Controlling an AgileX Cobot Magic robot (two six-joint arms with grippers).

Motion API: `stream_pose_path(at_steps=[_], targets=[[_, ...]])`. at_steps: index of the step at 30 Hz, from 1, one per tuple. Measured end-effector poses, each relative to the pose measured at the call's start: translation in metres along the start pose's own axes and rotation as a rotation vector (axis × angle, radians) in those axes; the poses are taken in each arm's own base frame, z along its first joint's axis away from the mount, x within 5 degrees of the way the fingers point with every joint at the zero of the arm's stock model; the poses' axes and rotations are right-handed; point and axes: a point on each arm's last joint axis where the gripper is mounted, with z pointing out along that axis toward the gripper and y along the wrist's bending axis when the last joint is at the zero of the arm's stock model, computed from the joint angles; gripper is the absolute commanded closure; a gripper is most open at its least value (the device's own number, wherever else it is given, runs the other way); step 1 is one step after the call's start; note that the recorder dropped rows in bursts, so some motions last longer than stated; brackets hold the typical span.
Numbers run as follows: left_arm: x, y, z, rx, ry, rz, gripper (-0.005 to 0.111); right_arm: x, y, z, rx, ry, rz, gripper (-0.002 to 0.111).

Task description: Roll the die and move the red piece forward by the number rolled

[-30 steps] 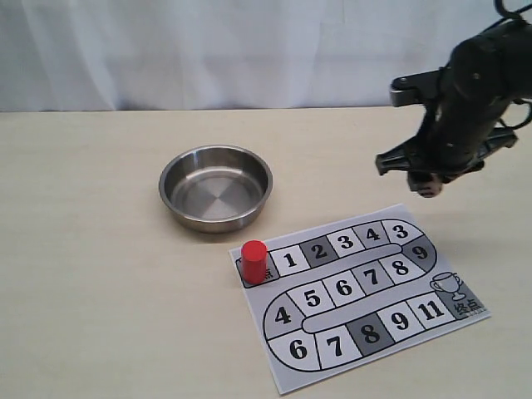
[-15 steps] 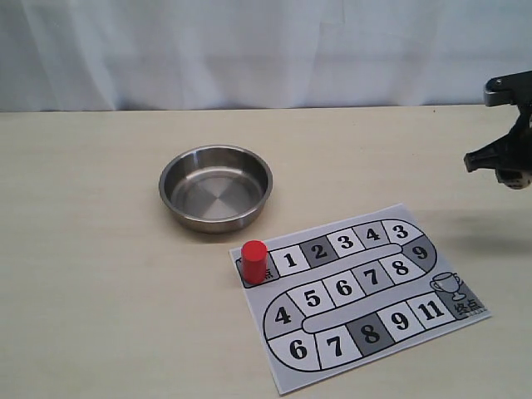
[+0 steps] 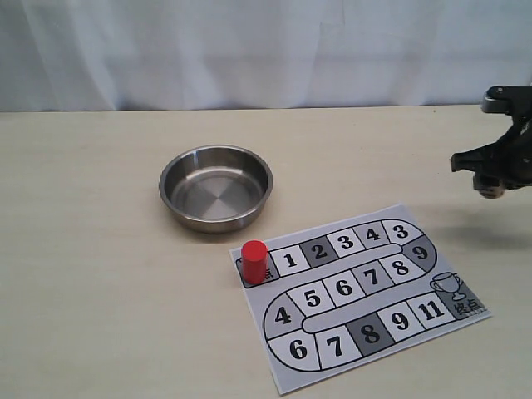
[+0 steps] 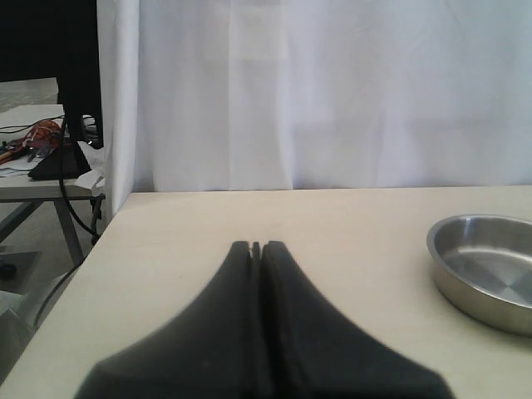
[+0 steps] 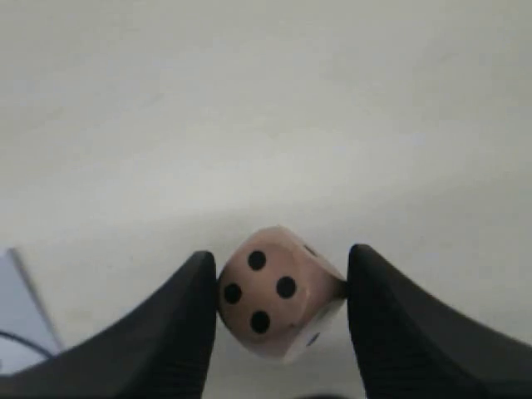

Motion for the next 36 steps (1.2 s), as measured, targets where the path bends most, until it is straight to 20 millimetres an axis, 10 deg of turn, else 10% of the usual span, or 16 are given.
stream_pose_path(at_steps=[7,22,26,32,36], targets=[[0.0,0.0,0.0,0.0,0.0,0.0,0.107,-0.002,0.042,0.003,-0.419,-0.039,-0.01,0.03],[0.0,0.0,0.0,0.0,0.0,0.0,0.107,-0.004,0.039,0.004,-0.388,-0.068,0.001,0.029],[0.0,0.0,0.0,0.0,0.0,0.0,0.107,-0.003,0.037,0.005,-0.368,-0.056,-0.007,0.042],[0.0,0.0,0.0,0.0,0.0,0.0,0.107,-0.003,0.037,-0.014,-0.374,-0.026,-0.017,0.104],[0.0,0.0,0.0,0.0,0.0,0.0,0.107,0.0,0.039,-0.038,-0.423,0.016,-0.058,0.104]])
